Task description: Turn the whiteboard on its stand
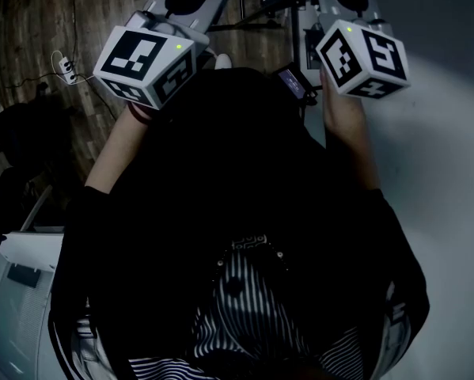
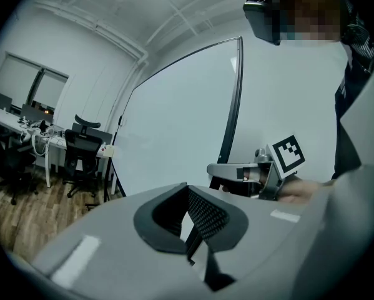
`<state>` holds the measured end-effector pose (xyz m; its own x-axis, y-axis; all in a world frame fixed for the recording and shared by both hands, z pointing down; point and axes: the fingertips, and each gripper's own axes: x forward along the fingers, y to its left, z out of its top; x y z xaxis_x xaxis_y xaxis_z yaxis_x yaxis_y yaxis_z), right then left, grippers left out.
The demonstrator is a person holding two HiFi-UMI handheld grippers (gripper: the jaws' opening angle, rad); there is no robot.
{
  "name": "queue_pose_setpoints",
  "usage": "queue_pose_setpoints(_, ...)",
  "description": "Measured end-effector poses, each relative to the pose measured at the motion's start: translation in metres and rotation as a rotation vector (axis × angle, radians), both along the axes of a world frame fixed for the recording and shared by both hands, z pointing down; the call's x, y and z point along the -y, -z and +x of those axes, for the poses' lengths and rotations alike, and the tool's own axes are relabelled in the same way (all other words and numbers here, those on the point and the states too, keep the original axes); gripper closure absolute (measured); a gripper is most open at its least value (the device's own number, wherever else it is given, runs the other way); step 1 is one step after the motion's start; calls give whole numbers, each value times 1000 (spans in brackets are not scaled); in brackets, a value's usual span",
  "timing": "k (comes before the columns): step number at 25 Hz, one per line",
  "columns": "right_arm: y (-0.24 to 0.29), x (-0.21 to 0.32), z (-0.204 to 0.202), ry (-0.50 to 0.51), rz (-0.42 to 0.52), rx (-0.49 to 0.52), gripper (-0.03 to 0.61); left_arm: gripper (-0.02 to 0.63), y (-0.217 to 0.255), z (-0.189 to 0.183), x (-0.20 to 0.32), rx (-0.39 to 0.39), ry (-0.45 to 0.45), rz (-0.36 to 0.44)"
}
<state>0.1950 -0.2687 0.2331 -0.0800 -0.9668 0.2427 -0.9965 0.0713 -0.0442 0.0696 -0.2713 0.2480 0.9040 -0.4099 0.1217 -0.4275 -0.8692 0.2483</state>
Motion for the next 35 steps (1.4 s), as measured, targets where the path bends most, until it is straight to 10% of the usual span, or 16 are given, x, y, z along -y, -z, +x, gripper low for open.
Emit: queue_pose_setpoints(35,-21,-16,-36,52,-63,2,476,611,-19,-35,10,-29,90,-22)
